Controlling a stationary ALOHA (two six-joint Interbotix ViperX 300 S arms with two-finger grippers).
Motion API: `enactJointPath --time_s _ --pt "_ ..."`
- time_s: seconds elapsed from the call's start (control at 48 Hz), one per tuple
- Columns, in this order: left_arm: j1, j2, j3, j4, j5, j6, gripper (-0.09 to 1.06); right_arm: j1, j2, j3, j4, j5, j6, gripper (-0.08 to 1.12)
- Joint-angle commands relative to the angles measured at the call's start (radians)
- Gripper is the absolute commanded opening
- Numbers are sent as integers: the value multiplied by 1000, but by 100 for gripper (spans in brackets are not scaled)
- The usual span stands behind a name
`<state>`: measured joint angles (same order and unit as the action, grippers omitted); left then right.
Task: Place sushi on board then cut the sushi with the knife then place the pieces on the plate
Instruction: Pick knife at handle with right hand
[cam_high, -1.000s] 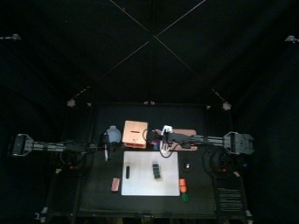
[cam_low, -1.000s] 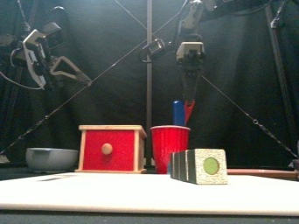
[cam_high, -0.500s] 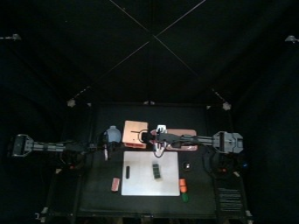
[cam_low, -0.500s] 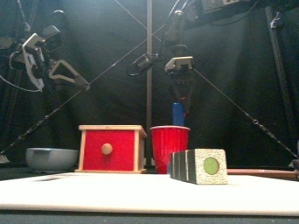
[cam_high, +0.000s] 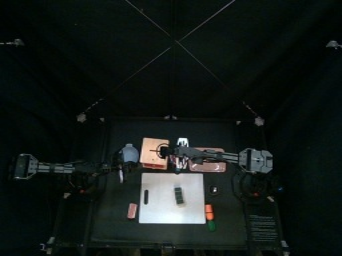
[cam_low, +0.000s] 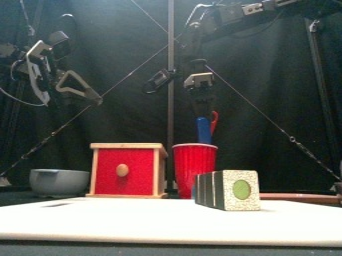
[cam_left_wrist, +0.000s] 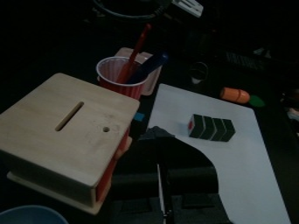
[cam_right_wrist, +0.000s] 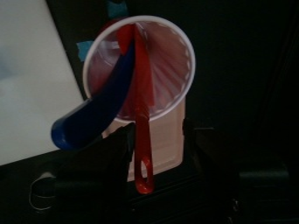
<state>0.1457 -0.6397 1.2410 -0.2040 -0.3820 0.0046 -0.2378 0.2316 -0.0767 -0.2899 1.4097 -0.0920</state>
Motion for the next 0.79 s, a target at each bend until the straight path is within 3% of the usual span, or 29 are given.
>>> enactJointPath --time_s 0.021,0.292,0.792 --pt "6 0 -9 2 -5 0 -3 0 -23 -8 -3 2 -25 80" --pt "8 0 -6 0 -5 0 -3 -12 -2 -20 3 5 -41 73" --pt "14 0 -6 -2 -5 -3 -3 -41 -6 -41 54 28 -41 41"
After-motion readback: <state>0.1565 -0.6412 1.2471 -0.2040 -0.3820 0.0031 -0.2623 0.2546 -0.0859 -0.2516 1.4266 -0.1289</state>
